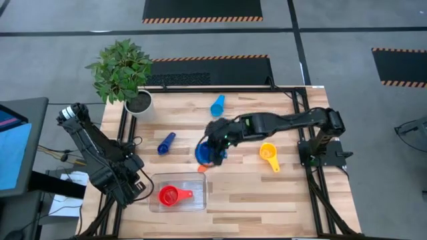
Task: Nest measuring cups in basket
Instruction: Stack the blue measuring cup on top of the red measuring cup into the transparent bin, then stack the yellow measuring cup on top of the blue measuring cup into the transparent bin
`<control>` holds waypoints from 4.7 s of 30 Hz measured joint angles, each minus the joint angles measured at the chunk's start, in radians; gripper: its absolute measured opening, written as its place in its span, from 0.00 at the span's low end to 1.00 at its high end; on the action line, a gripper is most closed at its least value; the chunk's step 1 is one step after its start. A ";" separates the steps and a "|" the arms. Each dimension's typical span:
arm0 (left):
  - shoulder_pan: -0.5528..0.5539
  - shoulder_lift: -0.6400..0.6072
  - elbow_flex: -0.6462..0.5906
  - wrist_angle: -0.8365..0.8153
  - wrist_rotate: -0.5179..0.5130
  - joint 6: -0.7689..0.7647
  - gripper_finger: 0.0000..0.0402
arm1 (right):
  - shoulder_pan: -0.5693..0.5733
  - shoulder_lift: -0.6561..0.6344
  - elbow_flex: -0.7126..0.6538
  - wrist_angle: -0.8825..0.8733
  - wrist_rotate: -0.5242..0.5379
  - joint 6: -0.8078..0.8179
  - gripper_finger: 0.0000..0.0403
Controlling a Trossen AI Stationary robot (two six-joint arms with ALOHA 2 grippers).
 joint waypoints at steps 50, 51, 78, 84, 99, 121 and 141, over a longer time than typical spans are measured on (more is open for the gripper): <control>-0.196 -0.124 0.001 -0.043 -0.215 -0.022 0.23 | 0.146 0.720 0.630 0.135 -0.028 0.052 0.02; -0.196 -0.124 0.001 -0.043 -0.215 -0.026 0.23 | 0.146 0.720 0.630 0.132 -0.028 0.053 0.02; -0.196 -0.124 0.001 -0.043 -0.215 -0.060 0.23 | 0.148 0.720 0.630 0.137 -0.080 0.043 0.15; -0.196 -0.124 0.001 -0.043 -0.214 -0.079 0.23 | 0.145 0.719 0.630 0.161 -0.081 0.043 0.23; -0.196 -0.124 0.001 -0.043 -0.208 -0.092 0.23 | 0.136 0.718 0.630 0.179 -0.081 0.043 0.32; -0.196 -0.124 0.001 -0.043 -0.207 -0.120 0.23 | 0.136 0.718 0.630 0.195 -0.129 0.044 0.35; -0.196 -0.124 0.001 -0.043 -0.207 -0.119 0.23 | 0.122 0.718 0.630 0.194 -0.131 0.070 0.50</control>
